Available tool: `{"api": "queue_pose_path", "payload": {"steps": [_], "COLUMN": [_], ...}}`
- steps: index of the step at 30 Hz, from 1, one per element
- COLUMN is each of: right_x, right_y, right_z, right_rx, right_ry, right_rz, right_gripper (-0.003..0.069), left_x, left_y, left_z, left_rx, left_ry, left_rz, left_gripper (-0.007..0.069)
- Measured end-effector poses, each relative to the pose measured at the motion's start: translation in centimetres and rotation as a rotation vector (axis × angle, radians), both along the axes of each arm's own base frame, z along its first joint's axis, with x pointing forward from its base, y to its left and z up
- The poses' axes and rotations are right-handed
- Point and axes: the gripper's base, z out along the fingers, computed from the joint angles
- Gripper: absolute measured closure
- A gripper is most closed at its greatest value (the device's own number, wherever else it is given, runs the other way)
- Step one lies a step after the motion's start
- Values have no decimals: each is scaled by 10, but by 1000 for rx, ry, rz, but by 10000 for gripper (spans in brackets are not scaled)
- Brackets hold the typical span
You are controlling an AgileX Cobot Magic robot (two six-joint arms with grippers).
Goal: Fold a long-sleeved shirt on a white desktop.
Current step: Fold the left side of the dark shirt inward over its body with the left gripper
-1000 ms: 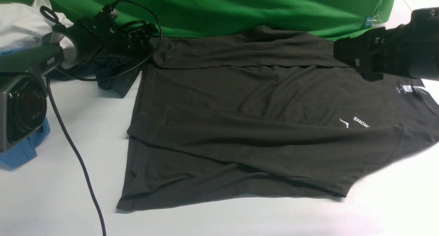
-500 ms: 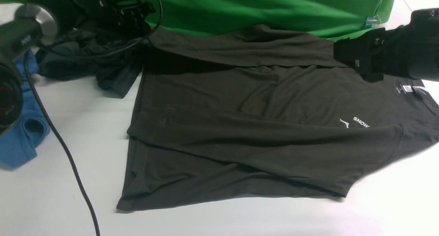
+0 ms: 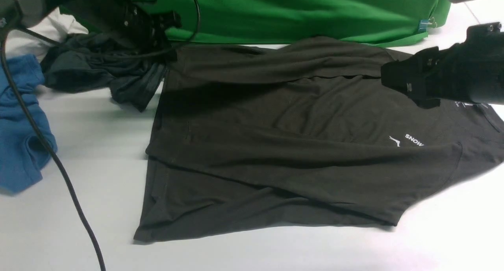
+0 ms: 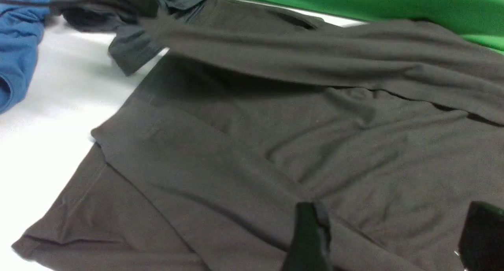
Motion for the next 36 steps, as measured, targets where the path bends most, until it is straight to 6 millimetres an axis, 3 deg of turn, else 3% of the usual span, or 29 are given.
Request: {"api": "queue_pose_path", "payload": {"steps": [5, 12, 15, 21, 29, 32, 36], "right_x": [-2, -5, -5, -6, -5, -5, -5], "right_y": [0, 0, 0, 0, 0, 0, 0], "right_z": [-2, -6, -6, -6, -6, -6, -5], "right_rx": [-11, -27, -29, -30, -28, -27, -26], "right_ry": [31, 77, 83, 86, 80, 76, 74], "right_rz": [10, 24, 26, 27, 25, 24, 23], "right_gripper": [189, 189, 189, 189, 189, 189, 189], "left_x": [-7, -27, -33, -42, -53, -52, -53], "left_y": [-6, -5, -5, -10, -31, -30, -27], "left_z": [-1, 41, 44, 15, -47, -56, -55], "left_rx": [16, 47, 46, 48, 109, 154, 207], "left_ry": [60, 21, 29, 108, 183, 190, 186], "left_rz": [-33, -56, -54, -54, -52, -58, -66], "left_gripper": [561, 561, 561, 561, 544, 487, 332]}}
